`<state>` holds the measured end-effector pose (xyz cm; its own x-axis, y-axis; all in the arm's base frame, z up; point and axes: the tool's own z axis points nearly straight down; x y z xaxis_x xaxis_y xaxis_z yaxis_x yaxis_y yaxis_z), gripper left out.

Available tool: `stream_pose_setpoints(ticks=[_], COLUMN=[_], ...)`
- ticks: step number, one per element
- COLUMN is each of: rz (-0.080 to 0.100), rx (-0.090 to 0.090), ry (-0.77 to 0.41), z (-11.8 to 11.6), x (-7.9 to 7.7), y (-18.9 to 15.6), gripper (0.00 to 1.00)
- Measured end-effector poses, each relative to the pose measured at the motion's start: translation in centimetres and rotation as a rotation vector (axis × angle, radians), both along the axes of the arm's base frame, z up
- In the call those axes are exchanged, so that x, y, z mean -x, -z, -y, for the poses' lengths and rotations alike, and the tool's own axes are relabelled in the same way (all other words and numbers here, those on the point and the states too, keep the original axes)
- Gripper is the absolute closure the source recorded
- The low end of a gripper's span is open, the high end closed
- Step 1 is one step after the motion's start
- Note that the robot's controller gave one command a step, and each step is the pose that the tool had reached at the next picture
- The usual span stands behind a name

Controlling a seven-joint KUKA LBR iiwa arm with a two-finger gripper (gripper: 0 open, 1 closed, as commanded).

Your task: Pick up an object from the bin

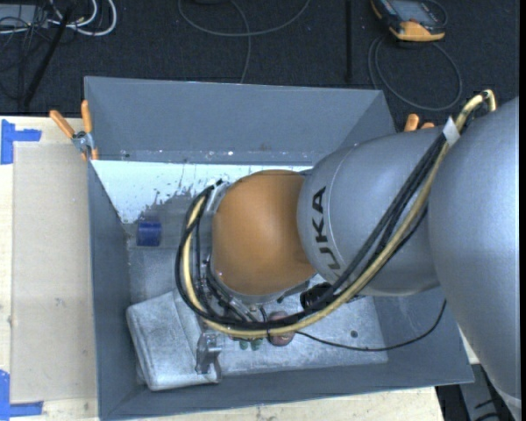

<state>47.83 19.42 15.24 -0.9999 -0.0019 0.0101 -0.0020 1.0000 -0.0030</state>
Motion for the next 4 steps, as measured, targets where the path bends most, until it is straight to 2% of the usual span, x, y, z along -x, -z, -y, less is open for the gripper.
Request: stream_pose_setpoints(ticks=[1, 2, 3, 4], rz=[0.007, 0.009, 0.010, 0.010], rx=[0.000, -0.005, -0.003, -0.008], ry=[-0.134, -0.349, -0.452, -0.869], z=[7.1, 12.8, 18.1, 15.4], x=[-1.5, -1.9, -3.9, -2.3], y=[0.8, 7.8, 5.9, 8.0], gripper=[0.00, 0.00, 0.00, 0.00])
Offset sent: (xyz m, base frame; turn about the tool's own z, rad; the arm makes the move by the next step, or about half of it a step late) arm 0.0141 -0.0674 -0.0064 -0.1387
